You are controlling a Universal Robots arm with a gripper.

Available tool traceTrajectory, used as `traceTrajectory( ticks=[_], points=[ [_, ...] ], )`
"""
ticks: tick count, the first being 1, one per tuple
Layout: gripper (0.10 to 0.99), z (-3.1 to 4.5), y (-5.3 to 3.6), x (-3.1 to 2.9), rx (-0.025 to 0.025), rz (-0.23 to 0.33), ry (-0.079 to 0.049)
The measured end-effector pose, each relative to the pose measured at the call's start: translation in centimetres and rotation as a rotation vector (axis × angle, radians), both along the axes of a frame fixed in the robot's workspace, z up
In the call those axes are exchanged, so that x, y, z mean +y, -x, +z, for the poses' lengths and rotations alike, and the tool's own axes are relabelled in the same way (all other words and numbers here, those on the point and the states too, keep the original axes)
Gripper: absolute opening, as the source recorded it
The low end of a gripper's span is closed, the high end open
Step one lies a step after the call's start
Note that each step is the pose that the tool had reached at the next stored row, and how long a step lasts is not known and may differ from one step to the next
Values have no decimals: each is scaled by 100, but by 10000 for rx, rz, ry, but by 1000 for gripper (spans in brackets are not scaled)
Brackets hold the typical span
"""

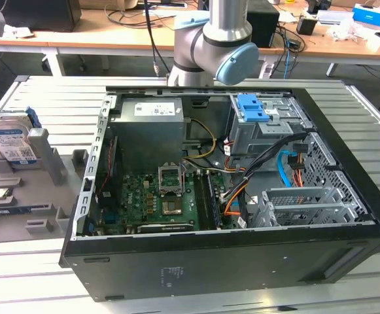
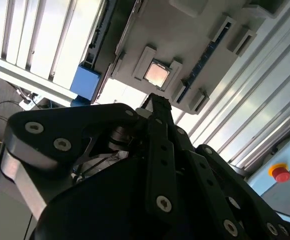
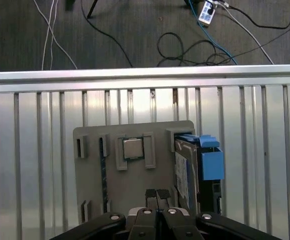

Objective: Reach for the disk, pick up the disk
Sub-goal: 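Pick up the disk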

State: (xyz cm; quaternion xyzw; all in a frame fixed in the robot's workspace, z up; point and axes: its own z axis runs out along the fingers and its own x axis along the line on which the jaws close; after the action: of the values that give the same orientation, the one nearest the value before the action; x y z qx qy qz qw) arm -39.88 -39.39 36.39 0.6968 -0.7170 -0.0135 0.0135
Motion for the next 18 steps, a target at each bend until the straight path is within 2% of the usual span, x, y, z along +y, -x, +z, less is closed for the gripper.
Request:
traceTrajectory(
  ticks=[1, 2, 3, 5, 6, 7, 8, 11, 12, 14, 16, 17, 18],
  points=[
    [114, 0, 0, 0, 0, 1, 0],
    [169, 0, 0, 0, 0, 1, 0],
    [357, 0, 0, 0, 0, 1, 0],
    [357, 0, 0, 0, 0, 2, 0],
    [478, 0, 0, 0, 0, 2, 0],
    [478, 0, 0, 0, 0, 2, 0],
    [541, 0, 0, 0, 0, 3, 0],
    [541, -1, 0, 7, -2, 2, -2],
    [541, 1, 0, 32, 2, 3, 0],
    [541, 0, 0, 128, 0, 4, -1],
    [541, 0, 0, 190, 0, 4, 0],
    [541, 0, 0, 234, 0, 4, 0],
    [541, 0, 0, 303, 0, 3, -1]
  ],
)
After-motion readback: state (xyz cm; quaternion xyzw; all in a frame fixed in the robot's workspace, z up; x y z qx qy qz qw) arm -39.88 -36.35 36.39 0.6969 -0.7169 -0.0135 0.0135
